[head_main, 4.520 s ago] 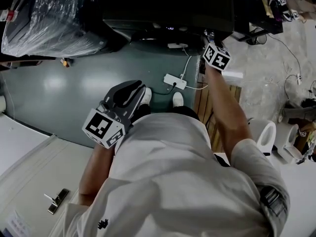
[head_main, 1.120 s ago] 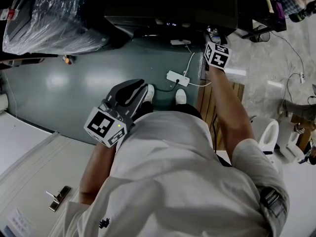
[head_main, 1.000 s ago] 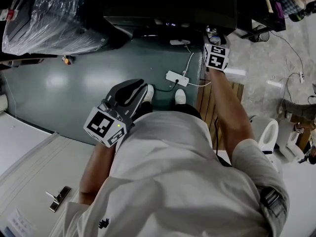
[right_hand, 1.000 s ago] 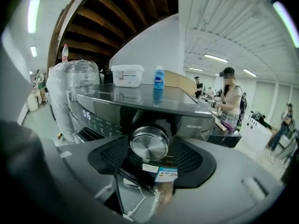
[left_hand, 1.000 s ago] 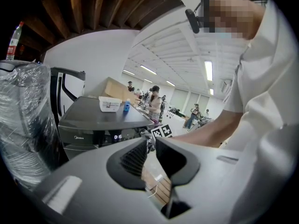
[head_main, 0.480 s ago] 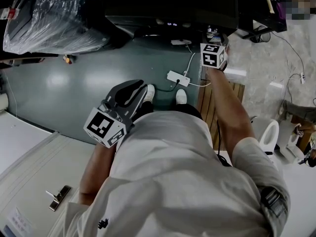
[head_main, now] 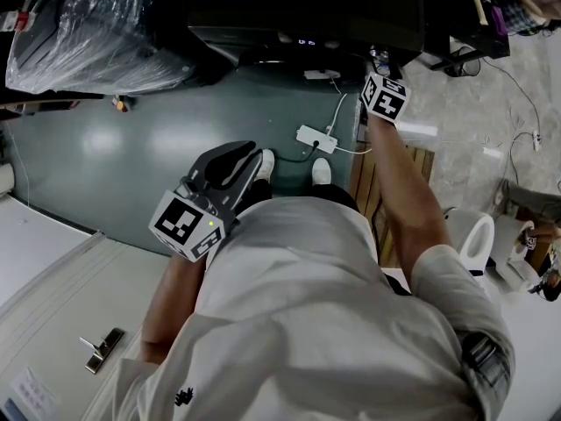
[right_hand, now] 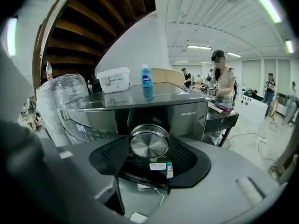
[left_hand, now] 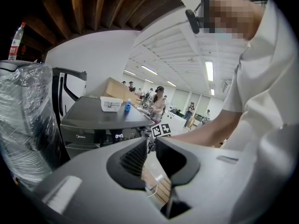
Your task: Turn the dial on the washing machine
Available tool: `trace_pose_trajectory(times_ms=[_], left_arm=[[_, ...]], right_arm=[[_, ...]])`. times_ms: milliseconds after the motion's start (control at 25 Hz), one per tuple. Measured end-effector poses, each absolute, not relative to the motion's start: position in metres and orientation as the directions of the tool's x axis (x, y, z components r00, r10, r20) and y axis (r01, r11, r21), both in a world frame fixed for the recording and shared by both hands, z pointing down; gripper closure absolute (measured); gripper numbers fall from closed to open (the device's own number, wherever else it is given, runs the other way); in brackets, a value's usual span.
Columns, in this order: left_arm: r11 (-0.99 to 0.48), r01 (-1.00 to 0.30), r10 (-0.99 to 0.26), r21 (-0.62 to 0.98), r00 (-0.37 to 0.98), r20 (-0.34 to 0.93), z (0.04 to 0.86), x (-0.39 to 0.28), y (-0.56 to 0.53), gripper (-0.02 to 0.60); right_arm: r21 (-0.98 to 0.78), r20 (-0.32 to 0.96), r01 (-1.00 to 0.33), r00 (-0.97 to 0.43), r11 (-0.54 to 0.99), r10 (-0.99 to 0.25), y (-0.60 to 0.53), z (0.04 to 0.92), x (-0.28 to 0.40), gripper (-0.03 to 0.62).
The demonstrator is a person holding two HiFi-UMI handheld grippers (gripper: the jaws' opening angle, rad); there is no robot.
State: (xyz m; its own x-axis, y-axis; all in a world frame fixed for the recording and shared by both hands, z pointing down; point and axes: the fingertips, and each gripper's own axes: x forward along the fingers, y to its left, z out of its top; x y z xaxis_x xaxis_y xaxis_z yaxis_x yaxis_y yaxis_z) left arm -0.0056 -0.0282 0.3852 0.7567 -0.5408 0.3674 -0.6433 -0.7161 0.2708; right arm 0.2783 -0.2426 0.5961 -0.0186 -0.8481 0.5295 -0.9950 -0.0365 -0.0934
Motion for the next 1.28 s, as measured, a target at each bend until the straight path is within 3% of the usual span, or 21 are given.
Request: trace_pose_trajectory(times_ms=[280, 520, 760, 1080, 1280], left_arm=[[-0.720, -0.640, -0.538, 0.270, 0.760, 0.365, 0.385, -0.004, -0.026, 0.495], [-0.721, -0.638, -0.538, 0.270, 0.761, 0.364, 0.384, -0.002, -0.027, 0.495], [-0.721, -0.637, -0.535, 0.273, 0.762, 0.365, 0.387, -0.002, -0.026, 0.495], [-0.715, -0.646, -0.542, 0.268, 0.754, 0.371, 0.387, -0.006, -0.027, 0.495], [-0.711, -0.650, -0.547, 0.268, 0.750, 0.371, 0.386, -0.008, -0.028, 0.495]], right_arm=[[-0.130, 0.514, -0.991, -0.060, -0.009, -0.856, -0.242, 0.593, 0.280, 0.327], [0.127, 0.511, -0.980, -0.065, 0.150, -0.857, -0.240, 0.587, 0.271, 0.326], [0.295, 0.543, -0.930, -0.024, 0.217, -0.840, -0.242, 0.602, 0.264, 0.326], [0.264, 0.560, -0.952, 0.019, 0.157, -0.828, -0.248, 0.606, 0.267, 0.327], [0.135, 0.557, -0.986, -0.007, 0.099, -0.830, -0.249, 0.597, 0.271, 0.329]])
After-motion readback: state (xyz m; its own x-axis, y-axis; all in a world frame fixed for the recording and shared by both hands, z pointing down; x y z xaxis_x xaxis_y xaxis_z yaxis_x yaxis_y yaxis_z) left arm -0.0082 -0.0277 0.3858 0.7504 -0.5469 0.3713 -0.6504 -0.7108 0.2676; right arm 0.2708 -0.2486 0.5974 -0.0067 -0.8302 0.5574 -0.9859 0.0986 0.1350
